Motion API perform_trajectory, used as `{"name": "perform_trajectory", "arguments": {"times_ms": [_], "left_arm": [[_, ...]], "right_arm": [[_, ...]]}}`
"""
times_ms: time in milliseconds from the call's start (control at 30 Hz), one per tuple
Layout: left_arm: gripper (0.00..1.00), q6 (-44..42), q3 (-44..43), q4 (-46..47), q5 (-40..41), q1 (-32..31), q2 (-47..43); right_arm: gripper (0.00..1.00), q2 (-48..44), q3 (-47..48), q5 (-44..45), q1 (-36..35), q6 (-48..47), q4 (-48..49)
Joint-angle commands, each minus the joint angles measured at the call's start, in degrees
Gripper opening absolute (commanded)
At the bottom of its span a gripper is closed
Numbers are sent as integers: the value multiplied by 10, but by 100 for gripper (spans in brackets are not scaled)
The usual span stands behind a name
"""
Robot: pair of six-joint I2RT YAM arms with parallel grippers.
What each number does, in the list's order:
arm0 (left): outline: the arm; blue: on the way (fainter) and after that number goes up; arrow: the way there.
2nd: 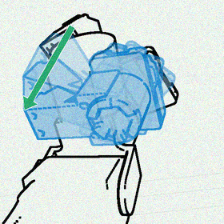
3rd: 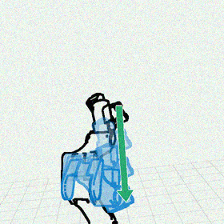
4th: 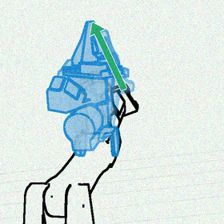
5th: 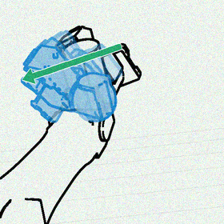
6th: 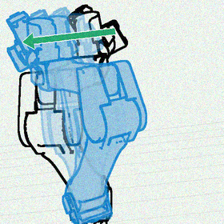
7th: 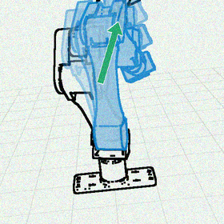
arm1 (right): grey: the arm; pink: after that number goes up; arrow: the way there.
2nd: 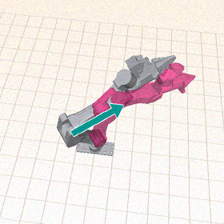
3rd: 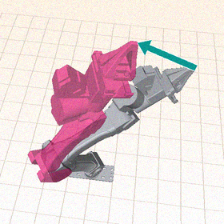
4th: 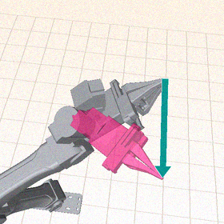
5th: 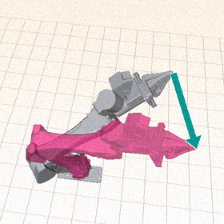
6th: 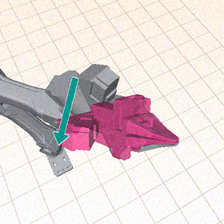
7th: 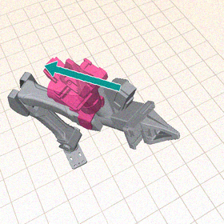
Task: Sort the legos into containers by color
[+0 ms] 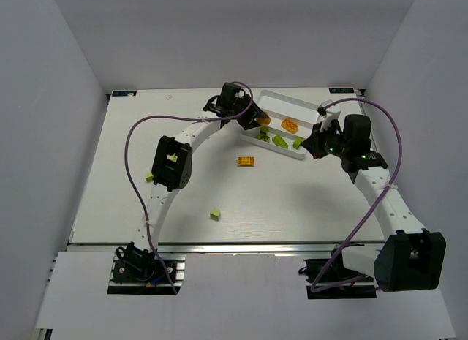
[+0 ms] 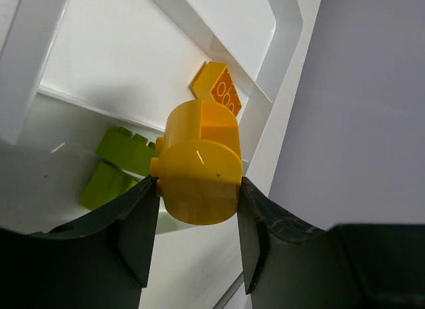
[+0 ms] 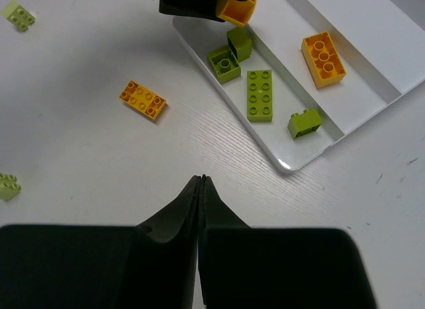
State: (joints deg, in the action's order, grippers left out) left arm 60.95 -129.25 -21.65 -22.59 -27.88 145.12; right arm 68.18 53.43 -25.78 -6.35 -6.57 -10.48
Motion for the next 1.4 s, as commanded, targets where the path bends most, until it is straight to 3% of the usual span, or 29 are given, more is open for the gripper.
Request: {"name": "perform_trajectory", "arguments": {"times_ms": [0,300,500,533,633,667,733,833,933,967,1067,1100,1200,1267,1300,1367], "left_arm": [[18,34,-27,52,18,-9,-14],[36,67,-25,53,62,-20,12],[58,93,-30,73,70,-20,23],[62,94,-31,77,70,-20,25],[67,98,-33,90,59,-20,31],[70,99,-37,90,55,-20,32],[72,98,-36,100,48,-20,26],[73,95,-36,110,40,-20,14],[67,61,-36,108,30,-7,-19],[64,45,-36,100,23,-7,-46],[41,-39,-22,20,26,14,-123],[29,-65,3,-31,33,24,-148],[20,-172,77,-125,89,34,-275],[22,-226,191,-159,132,52,-350],[36,-250,280,-176,167,59,-427],[62,-254,368,-195,204,65,-507]], "right_arm": [[0,-16,-6,-1,3,-3,12],[0,-29,-23,-9,7,2,10],[0,-43,-36,-17,6,-5,5],[3,-45,-37,-18,7,-6,2],[33,-48,-39,-29,6,-11,-5],[50,-47,-39,-38,7,-13,-8],[65,-52,-40,-63,7,-26,-16],[70,-56,-46,-102,4,-48,-16],[68,-42,-44,-236,3,-112,-44],[65,-38,-41,-258,-1,-134,-55],[52,-10,-40,-307,-22,-189,-75],[46,6,-34,-306,-32,-207,-86],[41,38,-22,-280,-101,-254,-109],[47,66,-14,-246,-178,-278,-123],[61,74,-10,-222,-196,-276,-121],[72,102,-10,-203,-255,-248,-80]]}}
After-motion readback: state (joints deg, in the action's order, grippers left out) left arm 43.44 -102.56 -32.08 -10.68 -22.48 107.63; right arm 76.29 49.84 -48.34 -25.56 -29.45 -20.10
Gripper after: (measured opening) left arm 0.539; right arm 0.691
